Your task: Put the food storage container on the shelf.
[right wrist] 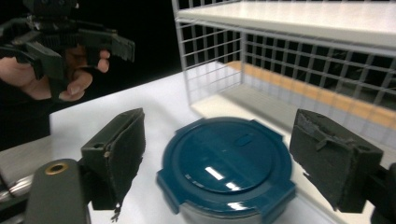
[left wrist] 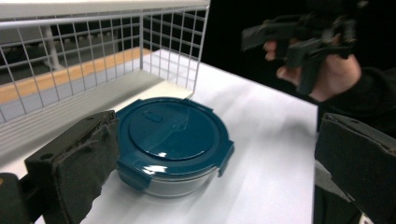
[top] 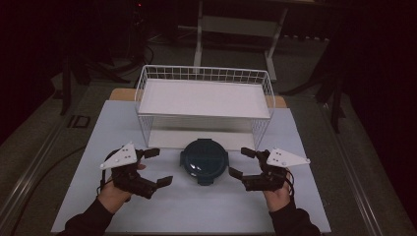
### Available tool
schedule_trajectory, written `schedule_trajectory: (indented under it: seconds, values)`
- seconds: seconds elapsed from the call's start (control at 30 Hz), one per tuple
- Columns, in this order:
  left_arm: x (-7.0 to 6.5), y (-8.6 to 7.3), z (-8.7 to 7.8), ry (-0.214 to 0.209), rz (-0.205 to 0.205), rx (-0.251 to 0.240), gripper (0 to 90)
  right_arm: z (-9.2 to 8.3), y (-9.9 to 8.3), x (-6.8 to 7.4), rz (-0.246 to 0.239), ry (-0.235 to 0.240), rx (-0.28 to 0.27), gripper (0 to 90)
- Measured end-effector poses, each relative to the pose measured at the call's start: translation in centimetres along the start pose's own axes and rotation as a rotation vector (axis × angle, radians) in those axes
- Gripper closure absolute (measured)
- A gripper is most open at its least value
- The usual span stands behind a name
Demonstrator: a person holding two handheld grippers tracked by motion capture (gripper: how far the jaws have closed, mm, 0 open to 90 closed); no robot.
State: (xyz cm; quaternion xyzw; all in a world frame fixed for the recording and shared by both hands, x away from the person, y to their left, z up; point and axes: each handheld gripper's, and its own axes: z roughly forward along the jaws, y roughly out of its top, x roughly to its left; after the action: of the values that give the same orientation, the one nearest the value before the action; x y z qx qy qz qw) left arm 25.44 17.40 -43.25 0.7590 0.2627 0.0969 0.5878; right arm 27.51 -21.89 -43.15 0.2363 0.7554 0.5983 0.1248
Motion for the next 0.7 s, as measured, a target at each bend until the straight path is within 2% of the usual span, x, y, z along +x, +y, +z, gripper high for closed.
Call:
schedule_trajectory:
  seconds: [0.07,0.13,0.23,0.3,0.37,0.4,0.47,0.57,0.6,0.7]
  values:
    - [0.4,0.3,0.7,-0.005,-0.024,0.012,0.4,-0.3,0.0,0.0,-0.023,-0.041,-0.017,18.4]
    - [0.8,0.5,1.5,0.009,-0.038,0.032,0.4,-0.3,0.0,0.2,-0.058,-0.078,-0.005,18.3]
    - [1.5,0.5,2.8,0.026,-0.046,0.067,0.4,-0.1,-0.1,0.2,-0.06,-0.115,0.017,16.1]
    - [2.0,0.3,3.5,0.037,-0.064,0.104,0.4,0.0,-0.2,0.2,-0.043,-0.101,0.02,16.0]
    - [2.8,-0.2,4.4,0.054,-0.113,0.117,0.4,0.1,-0.2,0.3,-0.018,-0.088,0.06,16.1]
    - [3.2,-0.4,4.8,0.057,-0.142,0.127,0.4,0.1,-0.2,0.5,-0.015,-0.089,0.059,16.0]
    - [3.7,-0.9,5.3,0.081,-0.169,0.15,0.5,0.2,-0.3,0.7,-0.024,-0.102,0.057,11.6]
    - [4.6,-1.5,6.2,0.097,-0.238,0.206,0.5,0.3,-0.5,0.7,-0.034,-0.102,0.052,9.6]
    - [4.8,-1.6,6.4,0.095,-0.259,0.21,0.5,0.3,-0.6,0.7,-0.03,-0.115,0.05,9.6]
    - [5.9,-2.1,7.0,0.069,-0.366,0.232,0.5,0.5,-0.8,0.7,-0.034,-0.119,0.066,9.8]
